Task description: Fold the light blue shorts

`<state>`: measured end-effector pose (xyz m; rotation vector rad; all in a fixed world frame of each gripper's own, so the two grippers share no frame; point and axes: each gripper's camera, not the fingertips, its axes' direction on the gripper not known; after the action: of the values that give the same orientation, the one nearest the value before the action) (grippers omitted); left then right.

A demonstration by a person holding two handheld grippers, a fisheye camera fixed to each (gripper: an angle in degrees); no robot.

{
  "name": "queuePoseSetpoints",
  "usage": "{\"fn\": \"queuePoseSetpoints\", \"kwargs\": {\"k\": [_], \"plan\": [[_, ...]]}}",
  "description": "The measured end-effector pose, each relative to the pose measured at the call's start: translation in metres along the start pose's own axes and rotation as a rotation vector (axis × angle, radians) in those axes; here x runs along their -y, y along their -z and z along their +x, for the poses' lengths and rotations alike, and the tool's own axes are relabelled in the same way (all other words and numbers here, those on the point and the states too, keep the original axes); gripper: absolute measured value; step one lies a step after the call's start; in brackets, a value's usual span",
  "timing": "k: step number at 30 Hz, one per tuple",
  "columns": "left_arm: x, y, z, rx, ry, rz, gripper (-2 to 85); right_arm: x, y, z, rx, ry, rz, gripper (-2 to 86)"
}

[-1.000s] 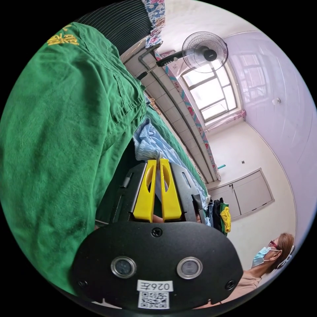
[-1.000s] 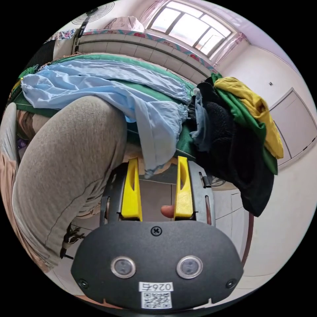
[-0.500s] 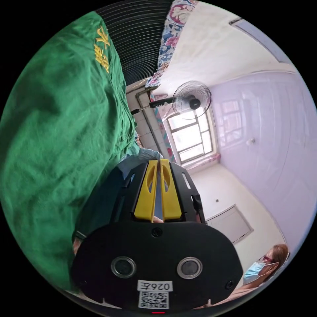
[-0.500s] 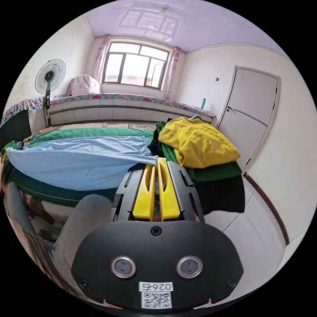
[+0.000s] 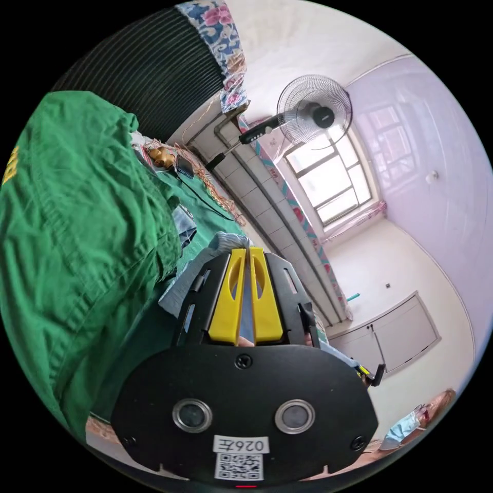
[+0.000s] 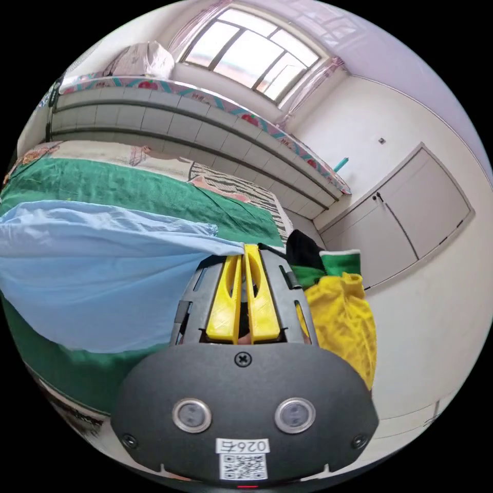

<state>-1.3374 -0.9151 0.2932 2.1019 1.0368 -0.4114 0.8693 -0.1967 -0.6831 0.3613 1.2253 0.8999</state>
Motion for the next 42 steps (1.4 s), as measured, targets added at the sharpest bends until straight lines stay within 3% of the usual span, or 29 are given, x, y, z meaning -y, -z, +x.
{"fn": "queuePoseSetpoints", "kwargs": {"k": [9,12,14,18,24,29,33,37,42], "plan": [[0.018,-0.195,-0.002,0.210,-0.007,-0.174,2.0,0.082,-0.188,-0.176,0.038,0.097,-0.278,-0.6],[0.013,-0.253,-0.006,0.248,-0.049,-0.294,8.2,0.077,-0.236,-0.247,-0.026,0.127,-0.363,2.0],[0.006,-0.278,-0.007,0.179,-0.064,-0.369,14.0,0.060,-0.253,-0.297,-0.154,0.197,-0.409,3.9],[-0.015,-0.273,0.010,0.164,-0.109,-0.373,16.1,0.019,-0.216,-0.330,-0.208,0.189,-0.299,3.3],[-0.105,-0.254,0.086,0.202,-0.391,-0.370,6.9,-0.080,-0.131,-0.349,-0.069,0.132,-0.178,-0.9],[-0.187,-0.306,0.083,0.591,-0.595,-0.672,-0.2,-0.171,-0.161,-0.405,0.076,0.253,-0.372,-1.2],[-0.195,-0.271,0.100,0.524,-0.530,-0.565,-0.8,-0.190,-0.135,-0.411,0.007,0.256,-0.378,-1.0],[-0.211,-0.225,0.140,0.521,-0.552,-0.391,-1.0,-0.194,-0.057,-0.405,-0.068,0.154,-0.213,-0.9],[-0.225,-0.242,0.178,0.504,-0.650,-0.372,-0.9,-0.176,0.039,-0.464,0.161,0.182,-0.010,-1.0]]}}
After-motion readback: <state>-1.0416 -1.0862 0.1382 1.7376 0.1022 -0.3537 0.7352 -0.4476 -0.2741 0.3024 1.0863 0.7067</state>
